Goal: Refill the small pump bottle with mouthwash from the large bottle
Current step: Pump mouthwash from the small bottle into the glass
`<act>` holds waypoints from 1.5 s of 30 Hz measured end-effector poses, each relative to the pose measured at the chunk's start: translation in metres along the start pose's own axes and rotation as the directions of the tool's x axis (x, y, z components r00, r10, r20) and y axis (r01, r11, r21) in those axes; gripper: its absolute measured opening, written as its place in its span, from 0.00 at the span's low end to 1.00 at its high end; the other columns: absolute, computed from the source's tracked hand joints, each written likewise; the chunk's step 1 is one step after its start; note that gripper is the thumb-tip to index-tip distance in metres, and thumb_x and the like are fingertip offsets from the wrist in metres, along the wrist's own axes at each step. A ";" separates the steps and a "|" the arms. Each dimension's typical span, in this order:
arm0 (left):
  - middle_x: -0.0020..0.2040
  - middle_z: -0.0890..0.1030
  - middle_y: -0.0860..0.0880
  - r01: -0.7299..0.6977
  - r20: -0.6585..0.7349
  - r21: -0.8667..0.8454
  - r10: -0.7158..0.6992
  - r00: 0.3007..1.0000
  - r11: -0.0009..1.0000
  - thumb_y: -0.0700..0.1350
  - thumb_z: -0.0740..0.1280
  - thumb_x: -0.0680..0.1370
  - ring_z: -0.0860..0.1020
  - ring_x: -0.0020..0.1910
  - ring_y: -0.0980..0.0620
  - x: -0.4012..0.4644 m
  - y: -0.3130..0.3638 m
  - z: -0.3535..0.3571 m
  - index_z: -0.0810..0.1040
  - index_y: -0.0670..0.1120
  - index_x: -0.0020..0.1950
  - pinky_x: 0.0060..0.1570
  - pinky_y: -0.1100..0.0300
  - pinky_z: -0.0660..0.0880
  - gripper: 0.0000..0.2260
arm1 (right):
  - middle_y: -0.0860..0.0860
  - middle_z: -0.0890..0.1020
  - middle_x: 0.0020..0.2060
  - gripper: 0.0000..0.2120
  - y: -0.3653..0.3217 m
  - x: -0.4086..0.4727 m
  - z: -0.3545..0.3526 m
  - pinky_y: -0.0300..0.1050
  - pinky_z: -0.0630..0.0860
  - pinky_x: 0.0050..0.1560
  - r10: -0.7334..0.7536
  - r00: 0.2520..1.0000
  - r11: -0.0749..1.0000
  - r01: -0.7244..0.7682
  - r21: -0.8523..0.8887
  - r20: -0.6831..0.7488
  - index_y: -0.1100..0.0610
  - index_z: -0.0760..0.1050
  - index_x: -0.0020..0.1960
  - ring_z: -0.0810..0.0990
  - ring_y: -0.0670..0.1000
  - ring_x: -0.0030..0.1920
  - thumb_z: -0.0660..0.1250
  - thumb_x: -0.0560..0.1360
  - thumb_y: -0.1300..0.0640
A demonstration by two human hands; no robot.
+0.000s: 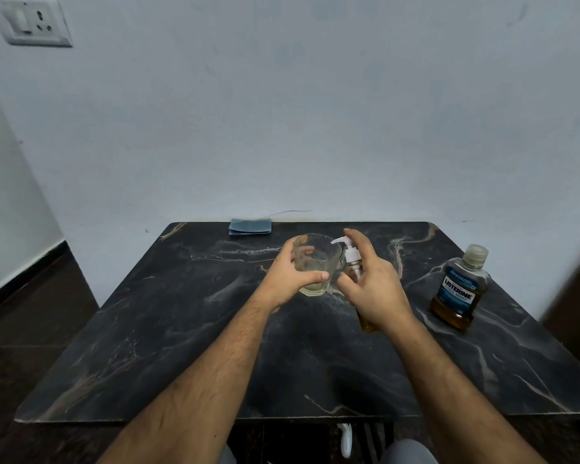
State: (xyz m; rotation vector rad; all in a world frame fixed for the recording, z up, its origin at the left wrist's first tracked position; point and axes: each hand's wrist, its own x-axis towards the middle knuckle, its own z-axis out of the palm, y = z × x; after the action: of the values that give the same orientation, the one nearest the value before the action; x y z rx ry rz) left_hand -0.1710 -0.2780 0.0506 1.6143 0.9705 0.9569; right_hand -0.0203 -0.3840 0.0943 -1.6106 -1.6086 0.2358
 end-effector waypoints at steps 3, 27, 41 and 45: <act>0.64 0.77 0.58 0.000 0.006 -0.009 0.000 1.000 1.000 0.45 0.81 0.66 0.75 0.65 0.55 0.000 0.000 0.000 0.63 0.54 0.74 0.69 0.47 0.70 0.42 | 0.42 0.75 0.33 0.29 -0.001 0.000 0.001 0.36 0.67 0.34 0.003 0.999 1.000 -0.003 -0.015 -0.032 0.45 0.62 0.71 0.75 0.42 0.31 0.68 0.74 0.55; 0.64 0.76 0.54 0.049 -0.150 -0.122 -0.067 0.986 0.991 0.49 0.82 0.59 0.77 0.64 0.51 -0.007 -0.018 -0.007 0.65 0.52 0.71 0.66 0.44 0.73 0.44 | 0.49 0.77 0.48 0.30 0.047 0.000 0.019 0.41 0.71 0.45 0.161 0.983 0.954 -0.131 0.271 -0.092 0.49 0.61 0.71 0.76 0.47 0.46 0.67 0.74 0.64; 0.67 0.76 0.51 0.075 -0.267 -0.036 -0.082 0.960 0.997 0.44 0.81 0.66 0.74 0.65 0.52 0.013 -0.051 -0.015 0.65 0.49 0.74 0.65 0.55 0.71 0.41 | 0.45 0.80 0.50 0.26 0.077 0.017 0.051 0.50 0.78 0.59 0.227 0.971 0.933 -0.193 0.303 -0.081 0.49 0.67 0.68 0.79 0.46 0.52 0.73 0.74 0.59; 0.67 0.75 0.50 0.072 -0.287 -0.041 -0.080 0.955 0.997 0.43 0.81 0.66 0.74 0.65 0.51 0.041 -0.056 -0.016 0.65 0.47 0.74 0.64 0.58 0.71 0.41 | 0.45 0.80 0.52 0.27 0.084 0.038 0.058 0.51 0.78 0.59 0.212 0.973 0.933 -0.176 0.315 -0.086 0.46 0.68 0.67 0.80 0.46 0.53 0.74 0.73 0.58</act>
State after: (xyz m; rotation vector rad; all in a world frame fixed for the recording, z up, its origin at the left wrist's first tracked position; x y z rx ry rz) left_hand -0.1784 -0.2238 0.0050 1.4251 1.2016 1.1699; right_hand 0.0103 -0.3129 0.0181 -1.5104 -1.2523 0.4613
